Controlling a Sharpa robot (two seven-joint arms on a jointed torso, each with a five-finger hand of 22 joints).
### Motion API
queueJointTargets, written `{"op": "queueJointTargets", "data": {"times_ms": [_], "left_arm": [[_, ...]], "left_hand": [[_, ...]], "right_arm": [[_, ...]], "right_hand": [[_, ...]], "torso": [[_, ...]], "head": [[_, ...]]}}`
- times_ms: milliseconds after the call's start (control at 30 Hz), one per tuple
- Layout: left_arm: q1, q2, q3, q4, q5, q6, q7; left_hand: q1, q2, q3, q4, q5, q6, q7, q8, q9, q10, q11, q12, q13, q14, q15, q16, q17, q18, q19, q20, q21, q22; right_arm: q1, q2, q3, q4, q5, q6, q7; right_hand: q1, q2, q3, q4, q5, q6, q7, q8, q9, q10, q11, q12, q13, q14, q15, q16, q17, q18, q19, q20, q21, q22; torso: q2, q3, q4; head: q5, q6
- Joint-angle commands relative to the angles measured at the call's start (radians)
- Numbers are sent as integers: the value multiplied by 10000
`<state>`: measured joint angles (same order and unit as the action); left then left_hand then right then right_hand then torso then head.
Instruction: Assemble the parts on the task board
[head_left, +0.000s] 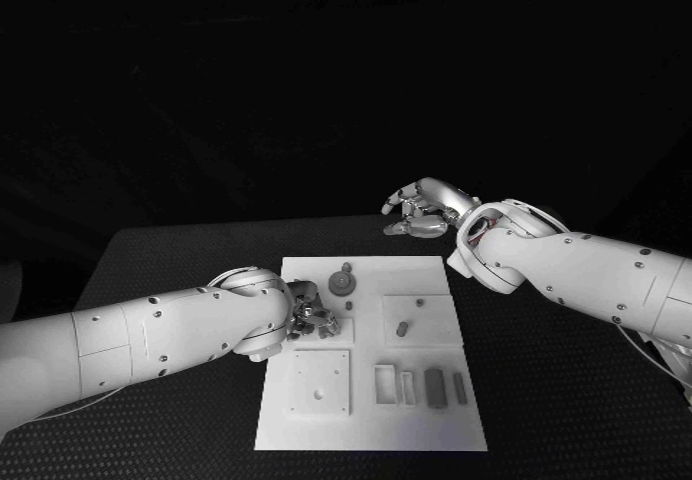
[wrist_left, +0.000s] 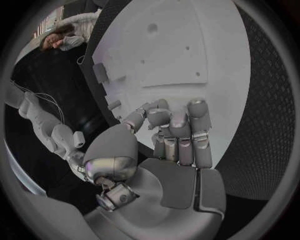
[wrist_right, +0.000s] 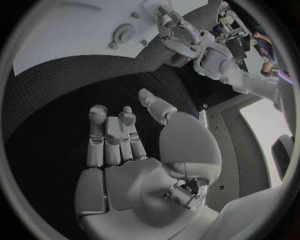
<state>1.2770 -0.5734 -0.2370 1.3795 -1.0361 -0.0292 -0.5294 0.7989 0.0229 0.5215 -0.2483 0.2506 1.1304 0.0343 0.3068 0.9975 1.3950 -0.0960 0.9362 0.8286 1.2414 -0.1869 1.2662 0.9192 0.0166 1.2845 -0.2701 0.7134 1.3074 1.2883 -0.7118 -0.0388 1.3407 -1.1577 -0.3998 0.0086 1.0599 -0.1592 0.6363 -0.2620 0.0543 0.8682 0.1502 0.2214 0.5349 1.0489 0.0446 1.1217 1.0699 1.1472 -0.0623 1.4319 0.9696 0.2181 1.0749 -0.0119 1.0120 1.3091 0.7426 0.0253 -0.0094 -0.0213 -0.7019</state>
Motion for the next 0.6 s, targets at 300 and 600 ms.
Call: {"op": "queueJointTargets", "data": {"times_ms": [300, 600], "left_arm": [[-4, -65, 1, -112, 34, 200, 14], [-4, -89, 1, -170, 14, 404, -60]], "left_hand": [[336, 469, 208, -176, 57, 1266, -533, 75, 12, -337, -288, 48, -29, -216, -130, 79, -56, 273, -40, -5, 91, 201], [355, 557, 246, -237, 71, 1281, -536, 85, 13, -321, -291, 63, -33, -205, -119, 110, -71, 260, -30, 10, 111, 205]], "right_arm": [[-3, 11, 6, 2, 7, 125, 99], [-3, 6, 6, 10, 7, 127, 96]], "right_hand": [[-6, 129, -24, -32, 23, -23, 73, -43, -9, -101, -1, 55, -16, -61, -5, -29, 2, 437, 53, -31, -69, 51], [-7, 134, -26, -34, 24, -22, 73, -42, -10, -102, -1, 57, -18, -62, -4, -28, 1, 437, 52, -30, -70, 52]], "torso": [[0, 6, 0], [-1, 12, 1]], "head": [[-11, -20], [-6, -28]]}}
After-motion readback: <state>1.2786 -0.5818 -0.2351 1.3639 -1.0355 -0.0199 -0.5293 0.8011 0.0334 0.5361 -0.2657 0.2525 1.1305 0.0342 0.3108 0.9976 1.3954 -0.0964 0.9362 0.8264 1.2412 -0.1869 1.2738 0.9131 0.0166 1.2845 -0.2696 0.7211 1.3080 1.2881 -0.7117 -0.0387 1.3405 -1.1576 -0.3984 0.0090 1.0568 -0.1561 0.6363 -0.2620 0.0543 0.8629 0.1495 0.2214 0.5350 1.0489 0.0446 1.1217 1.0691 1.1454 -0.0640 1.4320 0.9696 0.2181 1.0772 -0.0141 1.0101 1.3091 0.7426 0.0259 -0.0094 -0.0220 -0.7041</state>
